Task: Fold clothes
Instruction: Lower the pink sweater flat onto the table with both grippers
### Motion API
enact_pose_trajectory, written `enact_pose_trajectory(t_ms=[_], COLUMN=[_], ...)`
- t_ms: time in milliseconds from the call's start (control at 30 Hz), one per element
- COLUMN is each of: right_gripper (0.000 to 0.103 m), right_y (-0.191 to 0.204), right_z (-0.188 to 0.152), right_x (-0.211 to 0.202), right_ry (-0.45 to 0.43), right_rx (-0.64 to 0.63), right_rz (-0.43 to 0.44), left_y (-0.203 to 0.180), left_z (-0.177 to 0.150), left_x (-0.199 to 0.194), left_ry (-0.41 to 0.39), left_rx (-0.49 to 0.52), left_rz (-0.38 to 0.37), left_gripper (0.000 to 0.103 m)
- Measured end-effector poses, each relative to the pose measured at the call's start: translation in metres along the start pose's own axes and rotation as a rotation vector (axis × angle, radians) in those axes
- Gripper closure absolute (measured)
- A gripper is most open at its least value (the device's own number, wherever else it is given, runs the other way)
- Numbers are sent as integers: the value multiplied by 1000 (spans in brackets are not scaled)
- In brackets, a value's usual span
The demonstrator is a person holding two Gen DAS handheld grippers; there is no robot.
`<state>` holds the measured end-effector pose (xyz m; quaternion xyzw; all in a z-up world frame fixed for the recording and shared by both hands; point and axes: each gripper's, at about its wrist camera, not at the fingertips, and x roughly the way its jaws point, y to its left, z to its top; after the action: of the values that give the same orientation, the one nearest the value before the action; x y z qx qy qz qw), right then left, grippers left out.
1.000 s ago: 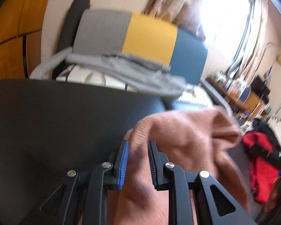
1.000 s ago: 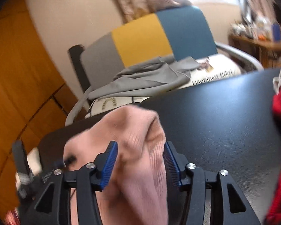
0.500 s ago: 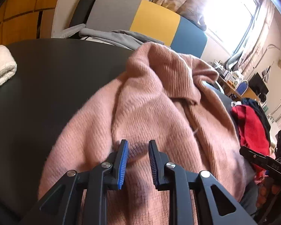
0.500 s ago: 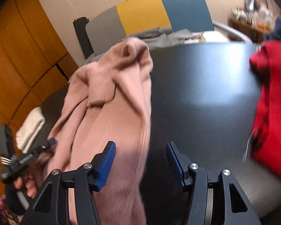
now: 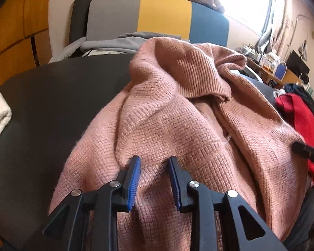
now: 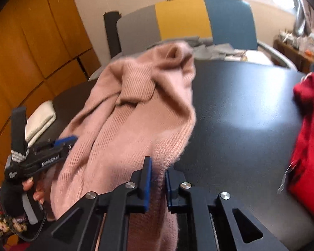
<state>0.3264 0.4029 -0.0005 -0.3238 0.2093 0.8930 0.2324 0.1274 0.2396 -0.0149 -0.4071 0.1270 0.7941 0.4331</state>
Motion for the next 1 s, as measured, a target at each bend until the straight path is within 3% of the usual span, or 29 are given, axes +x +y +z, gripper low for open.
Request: enact_pose_trajectory(t_ms=[200,367,400,500,533,600,633,767,933,1000], right_gripper=[97,92,82,68,66,51,50,50,50,67], right_y=[-40,-59,-59,-52,-45,-24,-10,46,63,64], right_z=[44,52,50,46,45,43,42,34,21,17], right_x=[-3,33,42,35,27,6,1,9,60,63], right_ry=[-81,12,44,9,-23,-91,-100,-29,149,125], right_rx=[-10,26,29,59,61,41,4,-173,-272,-367], right_rz=[-157,-163,-168,-207,-201,-156,-124,-25,-93,-154], left_y=[-3,-4,-4,-4,-3,-2,-3,-8,-4,4], left_z=[-3,-15,-15,-15,-14,-15,-16,-18,-13,-11], left_x=[6,6,6,7,7,7,6,3,-10,-17], left_ry=[-42,-113,-116,-118,-121,-127,-130,-128,-103,-114], left_rx=[23,38,43,50,46,42,42,52,32,-3], left_rz=[-12,-20,-15,-10,-13,-13,-10,21,40,35], left_gripper=[76,76,76,76,76,75,75,75,75,75])
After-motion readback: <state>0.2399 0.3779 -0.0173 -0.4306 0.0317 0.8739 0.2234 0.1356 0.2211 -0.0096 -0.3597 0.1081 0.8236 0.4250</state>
